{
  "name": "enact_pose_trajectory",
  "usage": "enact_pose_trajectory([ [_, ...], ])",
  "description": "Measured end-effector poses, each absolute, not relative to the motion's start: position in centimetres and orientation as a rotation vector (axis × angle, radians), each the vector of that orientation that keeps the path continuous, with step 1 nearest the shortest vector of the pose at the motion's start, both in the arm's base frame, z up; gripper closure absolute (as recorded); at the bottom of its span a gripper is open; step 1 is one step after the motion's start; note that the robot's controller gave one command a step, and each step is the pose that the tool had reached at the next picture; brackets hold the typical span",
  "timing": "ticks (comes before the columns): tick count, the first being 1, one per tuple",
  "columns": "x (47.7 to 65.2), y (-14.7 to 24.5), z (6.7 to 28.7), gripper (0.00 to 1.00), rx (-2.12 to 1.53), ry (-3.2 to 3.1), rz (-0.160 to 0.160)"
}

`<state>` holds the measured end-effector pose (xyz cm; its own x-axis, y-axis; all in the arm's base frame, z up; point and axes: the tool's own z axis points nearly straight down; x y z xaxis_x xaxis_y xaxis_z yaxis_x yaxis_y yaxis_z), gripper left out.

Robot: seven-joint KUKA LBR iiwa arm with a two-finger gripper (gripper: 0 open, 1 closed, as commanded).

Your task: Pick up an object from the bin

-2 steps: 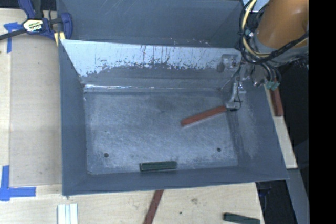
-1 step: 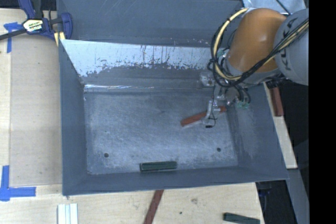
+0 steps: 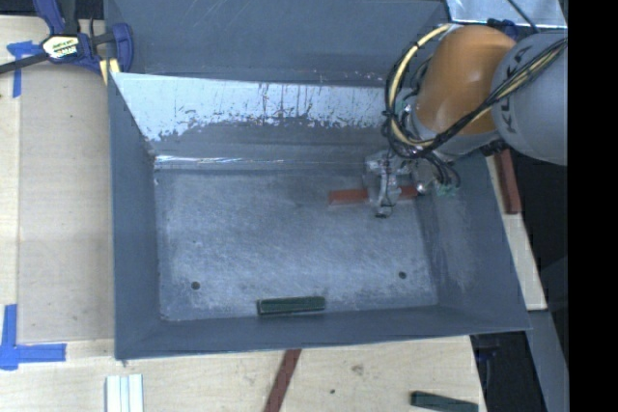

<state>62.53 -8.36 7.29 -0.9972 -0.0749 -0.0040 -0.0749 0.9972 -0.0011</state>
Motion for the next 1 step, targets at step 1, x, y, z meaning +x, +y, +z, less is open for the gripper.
enact_pose_trajectory([
  [1,62.4,-8.34,7.07,0.0,-0.119,3.138,-0.001],
])
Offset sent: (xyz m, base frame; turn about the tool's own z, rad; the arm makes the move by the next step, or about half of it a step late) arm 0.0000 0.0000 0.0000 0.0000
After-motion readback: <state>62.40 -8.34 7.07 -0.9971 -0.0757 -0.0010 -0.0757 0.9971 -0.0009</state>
